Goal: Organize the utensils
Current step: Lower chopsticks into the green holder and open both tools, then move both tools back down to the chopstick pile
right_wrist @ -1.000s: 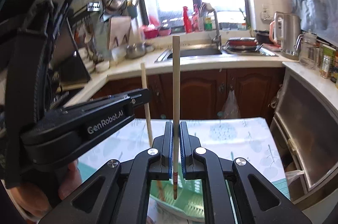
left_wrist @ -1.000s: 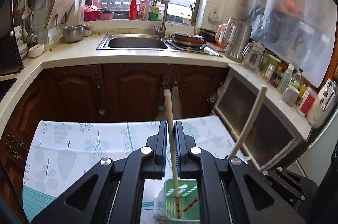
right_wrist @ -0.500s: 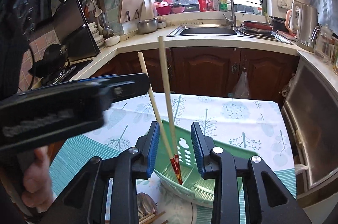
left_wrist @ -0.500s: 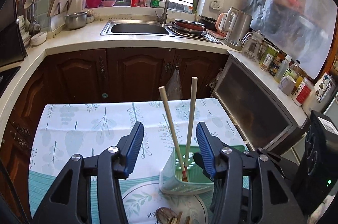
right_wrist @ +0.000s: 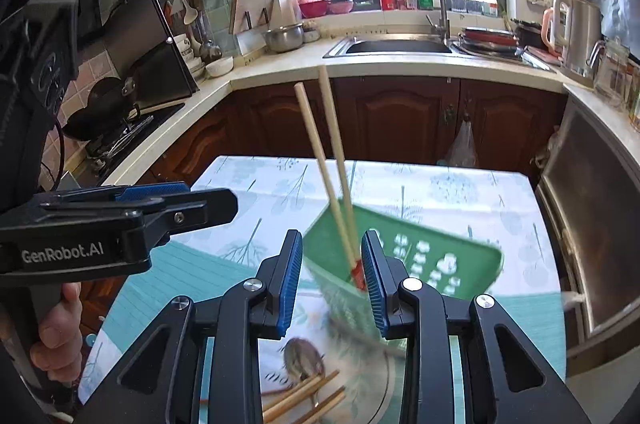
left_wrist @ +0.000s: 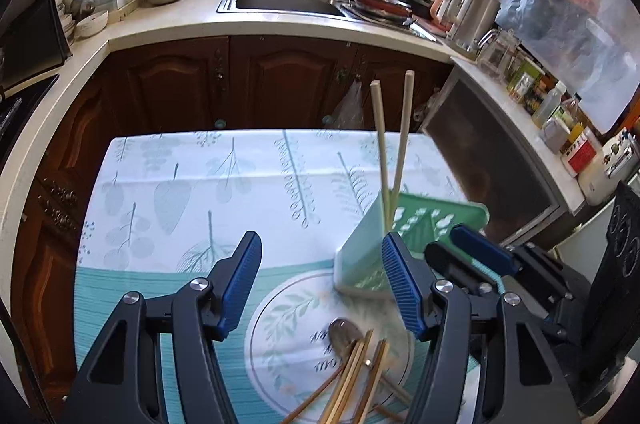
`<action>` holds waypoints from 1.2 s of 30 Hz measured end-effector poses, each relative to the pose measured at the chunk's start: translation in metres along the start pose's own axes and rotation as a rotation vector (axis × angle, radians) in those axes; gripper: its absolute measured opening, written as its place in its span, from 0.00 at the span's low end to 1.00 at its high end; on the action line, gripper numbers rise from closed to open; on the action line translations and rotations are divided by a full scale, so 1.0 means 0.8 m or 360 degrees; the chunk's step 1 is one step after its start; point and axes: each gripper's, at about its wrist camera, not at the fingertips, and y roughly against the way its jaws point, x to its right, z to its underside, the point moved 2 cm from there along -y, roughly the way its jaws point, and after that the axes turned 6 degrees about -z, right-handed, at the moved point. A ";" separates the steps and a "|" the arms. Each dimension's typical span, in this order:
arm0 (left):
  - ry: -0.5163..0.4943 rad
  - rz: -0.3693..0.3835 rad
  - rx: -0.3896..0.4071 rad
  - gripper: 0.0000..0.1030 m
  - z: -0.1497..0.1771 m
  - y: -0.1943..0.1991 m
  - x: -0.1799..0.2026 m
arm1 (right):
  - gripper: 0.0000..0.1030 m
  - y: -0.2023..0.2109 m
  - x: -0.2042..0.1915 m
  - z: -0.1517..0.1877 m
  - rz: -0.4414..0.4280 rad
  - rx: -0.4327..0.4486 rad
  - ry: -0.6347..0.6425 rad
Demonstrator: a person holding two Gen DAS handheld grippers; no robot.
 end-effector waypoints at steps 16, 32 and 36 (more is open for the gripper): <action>-0.0308 -0.0030 -0.0398 0.59 0.121 -0.021 -0.014 | 0.30 0.056 -0.076 0.146 0.0030 -0.0319 -0.0253; -0.0445 0.0035 -0.0685 0.57 0.217 -0.038 -0.020 | 0.27 0.044 -0.088 0.262 0.0039 -0.0661 -0.0518; -0.0404 0.0056 -0.0717 0.48 0.224 -0.038 -0.030 | 0.21 0.033 -0.090 0.273 0.0005 -0.0714 -0.0581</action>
